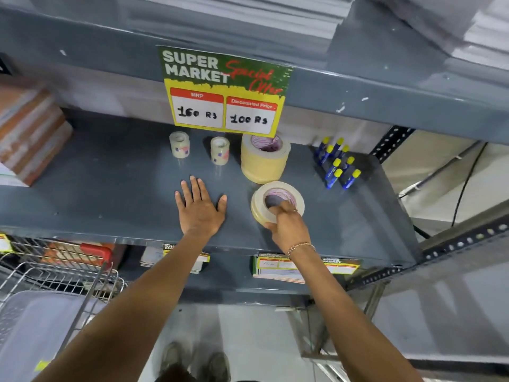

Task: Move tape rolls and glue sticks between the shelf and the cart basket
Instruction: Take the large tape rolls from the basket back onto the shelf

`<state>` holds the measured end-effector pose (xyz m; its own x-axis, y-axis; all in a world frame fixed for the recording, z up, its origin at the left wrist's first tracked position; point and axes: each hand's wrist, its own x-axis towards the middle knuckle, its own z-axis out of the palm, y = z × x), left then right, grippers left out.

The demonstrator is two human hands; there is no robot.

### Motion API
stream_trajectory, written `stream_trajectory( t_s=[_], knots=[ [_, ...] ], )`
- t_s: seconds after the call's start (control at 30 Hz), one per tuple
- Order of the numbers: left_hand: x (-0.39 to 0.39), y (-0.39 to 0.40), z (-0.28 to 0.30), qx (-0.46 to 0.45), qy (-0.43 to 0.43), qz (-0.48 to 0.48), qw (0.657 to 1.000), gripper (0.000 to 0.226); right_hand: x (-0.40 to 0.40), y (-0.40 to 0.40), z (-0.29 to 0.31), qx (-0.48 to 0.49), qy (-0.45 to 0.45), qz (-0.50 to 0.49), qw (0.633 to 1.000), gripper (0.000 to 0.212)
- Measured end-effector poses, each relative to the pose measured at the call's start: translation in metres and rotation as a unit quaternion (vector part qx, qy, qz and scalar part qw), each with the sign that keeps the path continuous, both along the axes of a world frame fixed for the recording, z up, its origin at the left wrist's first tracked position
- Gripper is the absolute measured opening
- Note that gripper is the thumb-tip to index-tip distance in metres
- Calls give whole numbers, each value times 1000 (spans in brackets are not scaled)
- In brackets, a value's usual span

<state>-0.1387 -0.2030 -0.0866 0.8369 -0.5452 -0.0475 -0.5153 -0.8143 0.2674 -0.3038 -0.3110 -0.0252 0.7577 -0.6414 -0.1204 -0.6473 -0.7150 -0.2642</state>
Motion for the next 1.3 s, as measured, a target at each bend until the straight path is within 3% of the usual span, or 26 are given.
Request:
stream_trajectory(
  t_s=[0.27,0.6,0.7,0.87,0.97,1.3],
  knots=[
    [-1,1,-1,-12,-9,0,1000,80,1,-2,1,-20,21,27,999,41],
    [0,1,-1,-11,-14,2,1000,80,8,-3,0,-36,83,33,995,49],
    [1,2,-1,-12,-13,2,1000,80,1,0,7,-36,47,-5,998,43],
    [0,0,-2,-15,-19,7,1000,80,-9,-27,51,-39,-96,-96,990,38],
    [-1,-1,-2,-15,-23,7,1000,80,19,-52,81,-55,-140,-46,988,39],
    [1,-1,-2,-19,-13,7,1000,81,111,-78,93,-68,-24,67,995,49]
  ],
)
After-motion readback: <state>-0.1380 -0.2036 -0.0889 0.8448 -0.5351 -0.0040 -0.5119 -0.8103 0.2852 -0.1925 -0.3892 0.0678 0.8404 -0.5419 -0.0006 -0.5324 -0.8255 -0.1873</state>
